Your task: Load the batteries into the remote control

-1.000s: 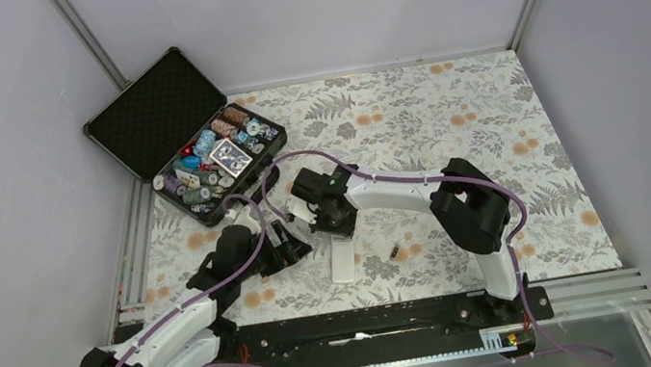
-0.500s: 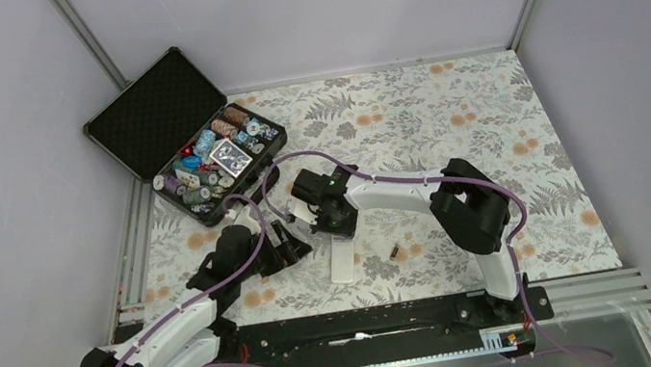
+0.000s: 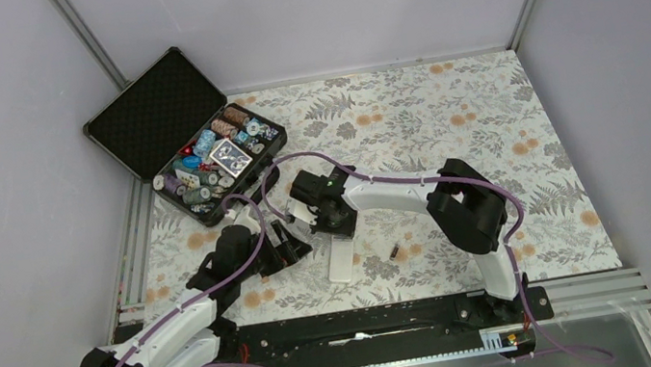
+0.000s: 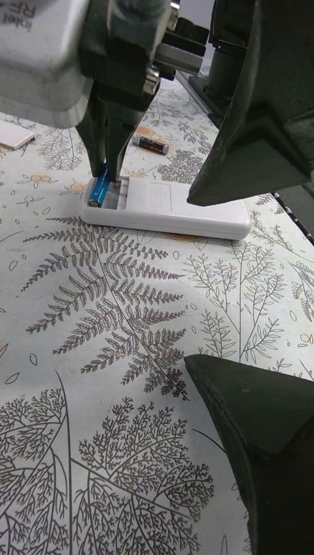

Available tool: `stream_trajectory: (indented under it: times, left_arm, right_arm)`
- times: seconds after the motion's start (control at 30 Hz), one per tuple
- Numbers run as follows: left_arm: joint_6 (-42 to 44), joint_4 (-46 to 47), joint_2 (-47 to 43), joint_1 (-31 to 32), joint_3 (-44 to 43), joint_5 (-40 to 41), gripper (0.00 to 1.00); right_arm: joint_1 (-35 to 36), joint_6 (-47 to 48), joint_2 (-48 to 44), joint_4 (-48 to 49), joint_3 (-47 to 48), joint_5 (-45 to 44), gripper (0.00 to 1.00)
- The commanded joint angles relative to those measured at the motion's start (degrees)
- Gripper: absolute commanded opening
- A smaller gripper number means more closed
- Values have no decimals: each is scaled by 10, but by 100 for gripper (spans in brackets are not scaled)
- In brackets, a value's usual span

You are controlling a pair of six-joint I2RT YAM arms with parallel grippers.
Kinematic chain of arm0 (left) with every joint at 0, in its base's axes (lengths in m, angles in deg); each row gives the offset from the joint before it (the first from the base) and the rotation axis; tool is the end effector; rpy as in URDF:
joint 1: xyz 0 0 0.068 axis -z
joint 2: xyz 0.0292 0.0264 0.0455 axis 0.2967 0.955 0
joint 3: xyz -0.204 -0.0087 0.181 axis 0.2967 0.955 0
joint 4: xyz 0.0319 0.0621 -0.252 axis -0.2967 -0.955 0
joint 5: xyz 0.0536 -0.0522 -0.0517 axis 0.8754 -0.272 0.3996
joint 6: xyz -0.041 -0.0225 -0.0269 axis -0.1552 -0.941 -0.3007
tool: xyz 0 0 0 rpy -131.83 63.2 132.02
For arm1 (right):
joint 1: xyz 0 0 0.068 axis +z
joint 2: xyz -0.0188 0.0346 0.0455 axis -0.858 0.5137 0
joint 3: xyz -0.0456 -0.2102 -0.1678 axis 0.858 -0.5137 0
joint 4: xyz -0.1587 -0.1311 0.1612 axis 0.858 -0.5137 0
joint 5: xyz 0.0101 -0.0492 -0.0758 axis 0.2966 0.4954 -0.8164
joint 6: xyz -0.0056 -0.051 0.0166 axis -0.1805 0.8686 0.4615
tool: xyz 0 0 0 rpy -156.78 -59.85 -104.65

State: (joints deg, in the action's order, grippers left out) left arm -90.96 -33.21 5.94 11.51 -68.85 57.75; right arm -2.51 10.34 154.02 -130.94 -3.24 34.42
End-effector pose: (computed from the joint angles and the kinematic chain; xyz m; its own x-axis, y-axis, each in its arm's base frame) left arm 0.1402 -0.0864 0.1443 -0.8164 -0.3558 -0.4549 0.0538 0.7374 -0.6734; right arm 0.2234 0.3356 0.1752 -0.2041 -0.9437 -0.2604 -0.9587 0.2465 -0.1421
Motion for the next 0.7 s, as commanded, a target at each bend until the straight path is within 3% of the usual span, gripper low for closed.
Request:
stream_trajectory:
  times: [0.0,0.67]
  left_arm:
    - [6,25,-2,-3,4,-6,91]
    - [6,25,-3,-5,5,-8,91]
  right_arm:
    - [5,-8,8,-13,24,-10,4]
    - [5,-18,16,-14,33,-12,14]
